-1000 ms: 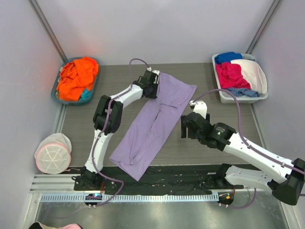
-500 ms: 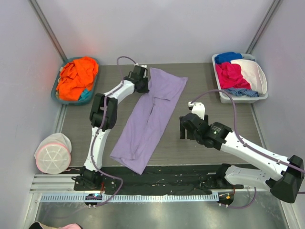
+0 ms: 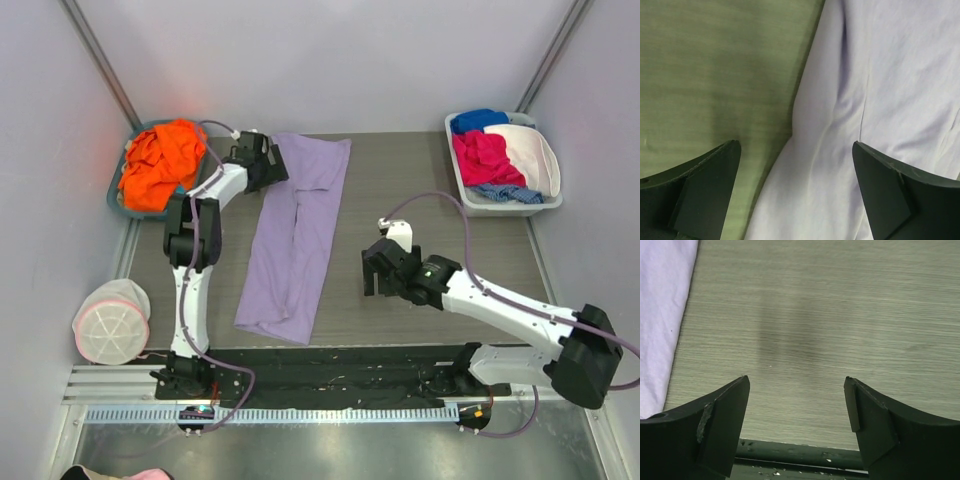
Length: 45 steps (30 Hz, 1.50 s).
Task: Fold and stack the t-shirts
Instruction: Fold the tshirt
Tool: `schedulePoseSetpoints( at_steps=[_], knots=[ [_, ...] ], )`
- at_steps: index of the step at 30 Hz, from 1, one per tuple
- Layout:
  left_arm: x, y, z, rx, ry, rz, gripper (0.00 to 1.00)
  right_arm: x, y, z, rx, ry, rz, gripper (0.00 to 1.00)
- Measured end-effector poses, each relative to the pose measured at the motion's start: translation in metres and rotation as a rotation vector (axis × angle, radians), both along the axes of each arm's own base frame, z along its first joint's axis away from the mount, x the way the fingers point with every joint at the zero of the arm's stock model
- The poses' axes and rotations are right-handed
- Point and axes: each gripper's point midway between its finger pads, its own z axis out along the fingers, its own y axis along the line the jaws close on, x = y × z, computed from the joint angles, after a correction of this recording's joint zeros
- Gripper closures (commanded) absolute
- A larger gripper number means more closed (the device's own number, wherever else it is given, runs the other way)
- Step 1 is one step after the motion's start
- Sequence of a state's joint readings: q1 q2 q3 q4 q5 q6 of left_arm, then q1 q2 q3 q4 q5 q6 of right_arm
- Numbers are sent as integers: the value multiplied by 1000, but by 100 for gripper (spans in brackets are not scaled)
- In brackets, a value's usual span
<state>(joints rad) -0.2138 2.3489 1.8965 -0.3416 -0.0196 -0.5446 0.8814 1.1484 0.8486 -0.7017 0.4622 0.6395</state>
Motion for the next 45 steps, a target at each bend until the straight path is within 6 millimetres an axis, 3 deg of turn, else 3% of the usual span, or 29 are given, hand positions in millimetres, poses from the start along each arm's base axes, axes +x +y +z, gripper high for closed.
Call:
schedulePoseSetpoints(
  at_steps=[4, 7, 9, 12, 15, 18, 21, 26, 29, 30, 33, 34, 40, 45],
  knots=[
    [-34, 8, 5, 22, 61, 5, 0, 2, 20, -26, 13, 66, 28, 15],
    [-60, 19, 33, 23, 62, 18, 0, 5, 40, -42, 50, 108, 50, 15],
    [-73, 30, 70, 14, 20, 39, 0, 7, 53, -53, 76, 133, 60, 15],
    [-94, 44, 141, -18, -100, 76, 0, 8, 72, -69, 111, 170, 65, 15],
    [-127, 56, 202, -48, -226, 103, 0, 5, 89, -81, 137, 199, 73, 15],
    [-161, 62, 230, -69, -290, 114, 0, 1, 111, -88, 159, 219, 96, 15],
    [-188, 66, 230, -71, -295, 118, 0, -3, 138, -89, 180, 220, 134, 15],
    [-221, 74, 197, -39, -200, 129, 0, -11, 179, -87, 225, 214, 186, 21],
    [-234, 79, 188, -21, -171, 138, 0, -13, 193, -88, 247, 214, 194, 41],
    [-237, 81, 187, -15, -169, 141, 0, -14, 195, -88, 253, 214, 193, 62],
    [-244, 83, 190, -11, -175, 147, 0, -17, 195, -93, 255, 227, 182, 89],
    [-245, 84, 192, -11, -179, 147, 0, -18, 193, -96, 253, 233, 171, 92],
    [-247, 84, 185, -8, -164, 146, 0, -19, 177, -98, 252, 213, 122, 95],
    [-253, 83, 168, -4, -121, 139, 0, -21, 138, -98, 191, 198, 69, 95]
  ],
)
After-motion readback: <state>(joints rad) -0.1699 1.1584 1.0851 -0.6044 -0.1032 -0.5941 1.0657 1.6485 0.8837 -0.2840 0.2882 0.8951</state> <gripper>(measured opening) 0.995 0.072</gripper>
